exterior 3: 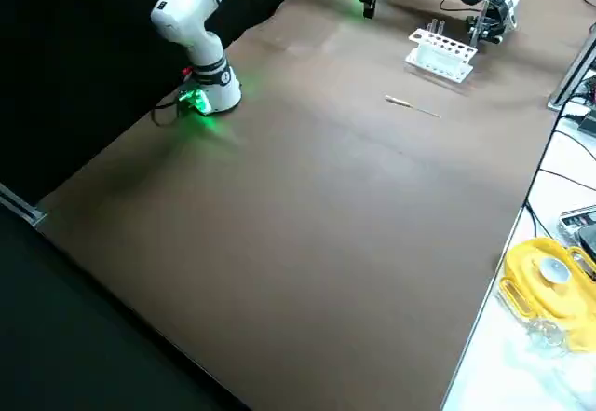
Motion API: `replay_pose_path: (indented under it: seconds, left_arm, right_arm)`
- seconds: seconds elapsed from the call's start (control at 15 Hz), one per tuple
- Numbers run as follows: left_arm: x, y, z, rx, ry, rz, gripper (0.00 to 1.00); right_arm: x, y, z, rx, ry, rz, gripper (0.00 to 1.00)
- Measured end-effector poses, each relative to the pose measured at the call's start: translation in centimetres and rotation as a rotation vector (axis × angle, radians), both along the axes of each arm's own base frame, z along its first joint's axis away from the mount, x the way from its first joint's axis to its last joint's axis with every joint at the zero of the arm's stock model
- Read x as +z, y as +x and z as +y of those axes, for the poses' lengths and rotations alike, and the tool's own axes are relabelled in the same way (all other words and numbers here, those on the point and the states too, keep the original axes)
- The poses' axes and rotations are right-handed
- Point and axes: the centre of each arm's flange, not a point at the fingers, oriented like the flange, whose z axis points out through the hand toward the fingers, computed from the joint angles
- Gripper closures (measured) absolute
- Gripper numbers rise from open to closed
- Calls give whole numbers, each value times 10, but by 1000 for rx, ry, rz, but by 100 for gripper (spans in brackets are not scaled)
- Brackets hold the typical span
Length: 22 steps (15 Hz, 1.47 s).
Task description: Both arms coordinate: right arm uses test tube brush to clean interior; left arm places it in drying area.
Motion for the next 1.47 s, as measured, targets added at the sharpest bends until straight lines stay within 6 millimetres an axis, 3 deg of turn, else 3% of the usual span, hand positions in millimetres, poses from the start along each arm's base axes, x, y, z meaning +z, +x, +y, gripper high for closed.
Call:
replay_pose_path:
  seconds: [1.47]
  left_arm:
    - [-16,-4,-2,11,-4,-19,77]
  right_arm:
    - [1,1,0,2,-5,-8,0]
